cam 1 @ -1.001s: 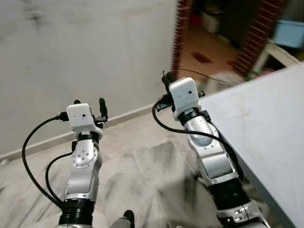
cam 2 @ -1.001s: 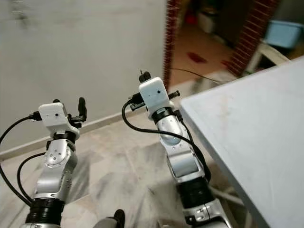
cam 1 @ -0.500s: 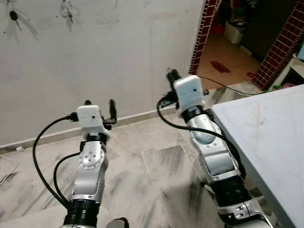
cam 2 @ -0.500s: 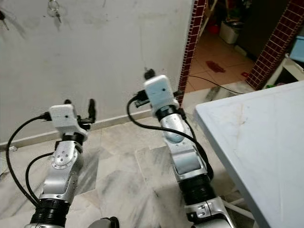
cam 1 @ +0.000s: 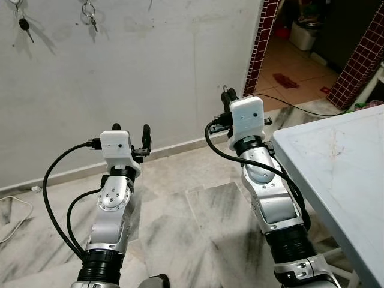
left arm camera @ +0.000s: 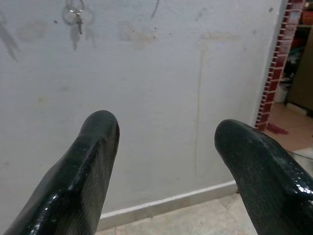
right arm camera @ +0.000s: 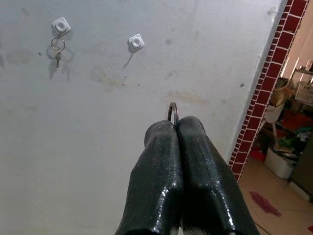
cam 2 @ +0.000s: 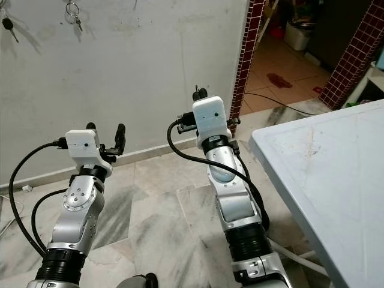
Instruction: Hang keys on a hook
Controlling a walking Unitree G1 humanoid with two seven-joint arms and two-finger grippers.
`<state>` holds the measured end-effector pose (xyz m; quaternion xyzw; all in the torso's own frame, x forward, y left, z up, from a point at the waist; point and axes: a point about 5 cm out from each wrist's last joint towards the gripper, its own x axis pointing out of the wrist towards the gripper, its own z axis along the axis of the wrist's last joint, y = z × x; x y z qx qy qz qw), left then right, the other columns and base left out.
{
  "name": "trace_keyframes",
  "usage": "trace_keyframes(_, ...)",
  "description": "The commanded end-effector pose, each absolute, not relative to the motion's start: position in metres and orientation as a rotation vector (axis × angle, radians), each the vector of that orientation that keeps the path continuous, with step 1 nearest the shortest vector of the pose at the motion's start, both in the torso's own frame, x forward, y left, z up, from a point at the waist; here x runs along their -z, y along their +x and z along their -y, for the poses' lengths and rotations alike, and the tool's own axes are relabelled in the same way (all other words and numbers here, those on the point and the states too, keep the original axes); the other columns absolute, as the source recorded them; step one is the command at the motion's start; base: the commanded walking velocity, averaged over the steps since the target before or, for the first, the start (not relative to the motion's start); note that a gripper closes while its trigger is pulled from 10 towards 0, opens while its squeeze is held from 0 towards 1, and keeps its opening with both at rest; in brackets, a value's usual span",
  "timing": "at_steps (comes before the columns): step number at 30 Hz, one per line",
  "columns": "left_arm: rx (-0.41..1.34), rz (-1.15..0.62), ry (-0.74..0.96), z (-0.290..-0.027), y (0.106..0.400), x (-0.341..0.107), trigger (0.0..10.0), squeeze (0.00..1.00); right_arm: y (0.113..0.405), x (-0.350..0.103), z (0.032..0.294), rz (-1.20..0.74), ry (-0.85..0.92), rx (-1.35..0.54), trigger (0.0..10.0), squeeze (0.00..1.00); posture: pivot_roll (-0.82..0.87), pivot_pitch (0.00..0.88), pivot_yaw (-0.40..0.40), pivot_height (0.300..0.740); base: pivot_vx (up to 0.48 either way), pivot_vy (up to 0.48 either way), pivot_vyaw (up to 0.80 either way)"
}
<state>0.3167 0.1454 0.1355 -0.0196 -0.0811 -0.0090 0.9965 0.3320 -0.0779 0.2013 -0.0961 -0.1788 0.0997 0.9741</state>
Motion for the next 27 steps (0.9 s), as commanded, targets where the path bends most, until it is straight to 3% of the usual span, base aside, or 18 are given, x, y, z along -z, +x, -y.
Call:
trace_keyframes(1,0.014,0.170,-0.032,-0.149,0.315,-0.139,10.0,0.00,0.332,-0.203,0.075,0.374,-0.181,-0.203,10.0,0.00,-0.01,0.126,0.065,0.740,0.289,0.000,0.00)
trace_keyframes(15,0.025,0.156,-0.035,-0.150,0.311,-0.137,10.0,0.00,0.327,-0.201,0.064,0.374,-0.180,-0.253,10.0,0.00,-0.01,0.144,0.073,0.740,0.310,0.000,0.00)
trace_keyframes(27,0.048,0.144,-0.035,-0.148,0.313,-0.136,10.0,0.00,0.327,-0.202,0.066,0.387,-0.181,-0.248,10.0,0.00,-0.02,0.141,0.079,0.740,0.347,0.000,0.68)
